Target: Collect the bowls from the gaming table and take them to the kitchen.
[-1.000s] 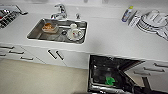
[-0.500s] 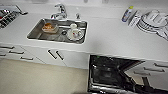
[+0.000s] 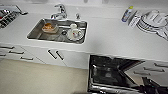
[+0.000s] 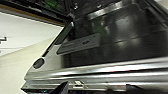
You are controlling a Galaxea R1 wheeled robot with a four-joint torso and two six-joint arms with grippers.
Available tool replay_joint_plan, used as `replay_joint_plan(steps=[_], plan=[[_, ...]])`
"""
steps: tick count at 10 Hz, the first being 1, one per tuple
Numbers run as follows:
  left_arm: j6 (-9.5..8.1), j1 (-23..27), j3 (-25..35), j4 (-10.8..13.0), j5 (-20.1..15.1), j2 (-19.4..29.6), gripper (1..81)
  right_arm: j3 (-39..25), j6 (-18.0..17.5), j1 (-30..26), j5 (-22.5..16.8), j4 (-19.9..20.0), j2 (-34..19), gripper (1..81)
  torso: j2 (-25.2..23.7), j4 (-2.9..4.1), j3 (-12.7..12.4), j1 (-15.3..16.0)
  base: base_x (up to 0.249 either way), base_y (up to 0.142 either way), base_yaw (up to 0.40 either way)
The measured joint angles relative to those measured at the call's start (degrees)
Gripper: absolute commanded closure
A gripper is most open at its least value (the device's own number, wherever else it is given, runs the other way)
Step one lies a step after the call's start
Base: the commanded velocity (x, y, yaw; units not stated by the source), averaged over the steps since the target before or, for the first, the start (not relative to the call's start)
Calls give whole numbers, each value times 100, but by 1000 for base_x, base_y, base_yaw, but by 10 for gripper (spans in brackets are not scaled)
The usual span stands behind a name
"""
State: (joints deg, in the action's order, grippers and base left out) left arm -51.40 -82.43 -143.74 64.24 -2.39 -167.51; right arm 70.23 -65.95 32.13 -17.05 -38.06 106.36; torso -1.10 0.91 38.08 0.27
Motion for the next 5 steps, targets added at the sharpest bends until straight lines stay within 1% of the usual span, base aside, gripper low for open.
replay_joint_plan(steps=[1, 2, 3, 4, 5], plan=[[0, 11, -15, -2, -4, 11, 10, -67, 38, 217, -151, 0, -258, 10, 0, 0, 0, 0, 0, 0, 0], [0, 13, -30, -2, -13, 20, 10, -72, 104, 460, -177, 0, -369, 10, 0, 0, 0, 0, 0, 0, 0], [-1, 32, -37, -2, -15, 21, 10, -11, 176, 733, -85, 11, -388, 10, 0, 0, 0, 0, 0, 0, 0], [-1, 40, -34, -2, -11, 20, 10, 212, 256, 1040, 60, 28, -358, 10, 0, 0, 0, 0, 0, 0, 0], [0, 35, -34, -2, -13, 21, 10, 628, 335, 1447, 229, 46, -291, 10, 0, 0, 0, 0, 0, 0, 0]])
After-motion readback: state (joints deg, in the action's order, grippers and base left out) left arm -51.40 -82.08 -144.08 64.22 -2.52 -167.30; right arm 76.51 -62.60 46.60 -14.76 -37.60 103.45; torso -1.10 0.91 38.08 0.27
